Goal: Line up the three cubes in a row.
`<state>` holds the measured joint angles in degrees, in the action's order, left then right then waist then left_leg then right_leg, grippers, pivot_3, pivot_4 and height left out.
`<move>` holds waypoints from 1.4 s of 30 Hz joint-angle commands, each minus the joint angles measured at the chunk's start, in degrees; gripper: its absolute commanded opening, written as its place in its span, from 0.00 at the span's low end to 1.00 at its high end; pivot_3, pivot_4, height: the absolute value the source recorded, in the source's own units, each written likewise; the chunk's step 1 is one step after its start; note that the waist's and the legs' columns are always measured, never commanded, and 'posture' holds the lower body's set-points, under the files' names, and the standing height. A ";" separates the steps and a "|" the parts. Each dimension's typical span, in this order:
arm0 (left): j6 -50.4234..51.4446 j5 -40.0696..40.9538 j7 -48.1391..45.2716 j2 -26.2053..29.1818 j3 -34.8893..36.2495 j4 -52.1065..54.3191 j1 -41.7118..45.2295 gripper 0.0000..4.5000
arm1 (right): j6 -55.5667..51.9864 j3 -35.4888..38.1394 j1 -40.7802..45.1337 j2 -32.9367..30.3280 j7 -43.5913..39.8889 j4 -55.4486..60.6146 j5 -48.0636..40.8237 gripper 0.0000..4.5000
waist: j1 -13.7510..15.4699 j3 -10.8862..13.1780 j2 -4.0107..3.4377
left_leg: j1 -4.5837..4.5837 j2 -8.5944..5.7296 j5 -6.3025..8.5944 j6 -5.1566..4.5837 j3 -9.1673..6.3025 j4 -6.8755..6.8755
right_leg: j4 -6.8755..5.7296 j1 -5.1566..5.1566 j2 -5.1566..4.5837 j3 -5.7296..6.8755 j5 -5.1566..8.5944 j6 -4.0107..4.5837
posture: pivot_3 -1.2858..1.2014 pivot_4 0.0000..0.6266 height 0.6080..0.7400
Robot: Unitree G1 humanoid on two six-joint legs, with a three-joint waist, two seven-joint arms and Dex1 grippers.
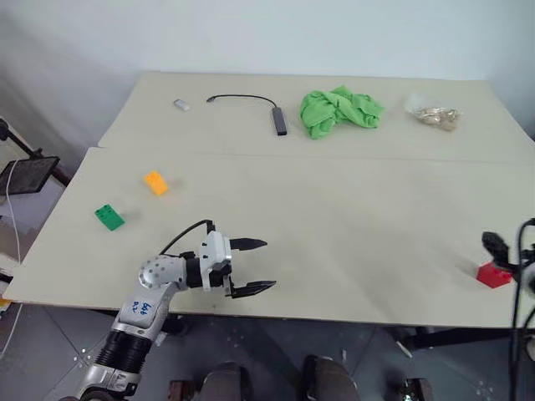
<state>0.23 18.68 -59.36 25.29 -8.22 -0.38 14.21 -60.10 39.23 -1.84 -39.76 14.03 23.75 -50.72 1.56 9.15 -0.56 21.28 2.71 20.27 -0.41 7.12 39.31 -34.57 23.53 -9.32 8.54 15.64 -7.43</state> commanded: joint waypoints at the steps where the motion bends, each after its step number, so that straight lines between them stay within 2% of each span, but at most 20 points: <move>1: -0.86 -0.24 0.47 0.40 0.50 2.64 -0.88 0.99 | -1.35 -1.20 1.70 3.19 6.01 2.24 4.66 1.00 | -0.03 0.00 -0.01 | 0.00 0.00 0.00 0.00 0.03 0.00 | 0.01 0.00 0.00 0.01 0.00 -0.01 | 0.52 0.24 1.00; 4: -0.95 -0.44 0.82 0.60 0.86 2.62 -1.01 0.99 | -2.20 -2.09 0.93 6.31 8.41 4.09 8.21 1.00 | -0.15 0.00 -0.02 | 0.03 0.00 0.00 0.00 0.11 0.00 | 0.03 0.00 0.01 0.03 0.00 -0.01 | 0.52 0.24 1.00; 11: -1.27 -0.62 0.63 0.63 0.96 1.86 -0.61 0.99 | -3.21 -0.46 0.65 10.42 7.95 5.26 11.55 1.00 | -0.44 -0.01 -0.02 | 0.01 0.01 0.00 0.00 0.14 0.00 | 0.03 0.00 0.01 0.00 0.00 -0.01 | 0.52 0.24 1.00; 14: -1.54 -0.71 0.17 0.56 0.76 1.23 -0.08 1.00 | -3.62 0.35 1.98 12.68 8.13 4.90 11.84 0.87 | -0.47 -0.01 -0.03 | 0.00 0.02 0.00 0.00 0.14 0.00 | 0.03 0.00 0.02 0.00 0.00 -0.01 | 0.52 0.24 1.00; 21: -2.22 -1.03 -0.20 1.23 1.44 0.20 0.35 1.00 | -5.49 -0.05 4.46 12.52 4.55 5.03 12.08 0.33 | -0.54 0.00 -0.04 | 0.00 0.02 0.01 -0.01 0.13 -0.01 | 0.03 0.00 0.02 0.00 0.00 -0.01 | 0.52 0.24 1.00; 22: -2.28 -1.04 -0.17 1.42 1.63 0.16 0.31 1.00 | -6.05 -0.17 5.18 12.24 3.75 5.32 11.55 0.33 | -0.65 0.00 -0.04 | 0.00 0.02 0.00 -0.01 0.13 -0.01 | 0.03 0.01 0.02 0.00 0.00 -0.01 | 0.52 0.24 1.00; 24: -2.08 -0.72 0.56 2.39 3.09 0.44 -0.36 1.00 | -5.50 -8.43 10.72 4.09 -9.50 7.53 7.51 0.33 | -1.05 0.07 -0.15 | 0.00 0.02 0.01 -0.01 0.11 -0.01 | 0.04 0.01 0.02 -0.01 0.00 -0.01 | 0.52 0.24 1.00; 26: -1.64 0.01 1.55 3.00 4.75 0.77 -1.22 1.00 | -1.58 -16.51 15.18 -2.41 -23.82 8.05 5.92 0.33 | -2.62 0.26 -0.48 | 0.00 0.01 0.04 -0.13 0.16 0.01 | 0.11 0.16 0.01 -0.32 0.00 -0.01 | 0.52 0.24 1.00; 29: -0.98 0.79 2.86 3.21 6.73 0.84 -2.31 1.00 | 5.94 -25.86 18.56 -8.63 -41.81 4.73 7.17 0.33 | -3.09 0.17 -0.17 | -0.17 0.10 0.02 -0.12 0.05 -0.14 | -0.01 0.14 0.10 -0.29 -0.01 -0.02 | 0.52 0.24 1.00; 30: -1.00 0.74 3.11 3.31 7.26 0.64 -2.54 1.00 | 8.94 -28.91 19.66 -9.98 -47.00 3.44 8.37 0.33 | -3.05 0.14 -0.01 | -0.14 0.15 0.01 -0.06 -0.05 -0.19 | -0.02 0.14 0.15 -0.20 -0.01 -0.02 | 0.52 0.24 1.00; 32: -0.62 1.22 4.95 4.40 10.80 2.65 -6.69 1.00 | 23.06 -44.59 26.08 -13.22 -65.25 -2.29 19.29 0.33 | -3.13 0.17 0.04 | -0.04 0.17 0.04 0.05 -0.07 -0.18 | -0.04 0.09 0.19 0.02 -0.02 -0.05 | 0.52 0.24 1.00; 34: 0.09 1.70 7.03 5.29 14.04 5.35 -11.01 1.00 | 34.77 -57.17 34.20 -11.10 -75.74 -12.57 29.99 0.33 | -3.74 0.20 0.06 | -0.06 0.15 0.11 0.00 -0.02 -0.18 | 0.14 0.15 0.16 -0.08 -0.04 -0.09 | 0.52 0.24 1.00; 35: 0.34 1.81 7.73 5.64 15.08 6.64 -12.74 1.00 | 37.63 -59.73 37.43 -8.31 -77.23 -17.56 32.30 0.33 | -3.94 0.25 0.15 | -0.04 0.13 0.12 0.00 -0.02 -0.18 | 0.24 0.14 0.16 -0.08 -0.04 -0.09 | 0.52 0.24 1.00; 39: 1.90 2.02 10.10 6.29 17.88 11.51 -17.89 1.00 | 46.18 -62.95 46.18 1.72 -79.49 -33.67 37.70 0.33 | -3.62 0.39 0.35 | -0.02 0.11 0.10 0.00 0.06 -0.06 | 0.17 0.06 0.10 0.04 -0.08 -0.16 | 0.52 0.24 1.00; 42: 2.83 2.35 12.30 6.39 21.02 16.31 -23.53 1.00 | 54.23 -64.57 50.68 6.97 -81.52 -44.03 42.32 0.33 | -3.17 0.40 0.36 | 0.01 0.11 0.10 0.01 0.16 -0.02 | 0.03 0.06 0.05 0.19 -0.08 -0.16 | 0.52 0.24 1.00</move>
<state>2.83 19.89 -48.24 31.27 10.82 12.46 -7.94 -10.19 -25.89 47.59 -33.27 -66.54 -16.76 -10.36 -1.61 9.55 -0.20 21.28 2.83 20.37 -0.39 7.27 39.30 -34.56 23.57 -9.28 8.77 15.56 -7.60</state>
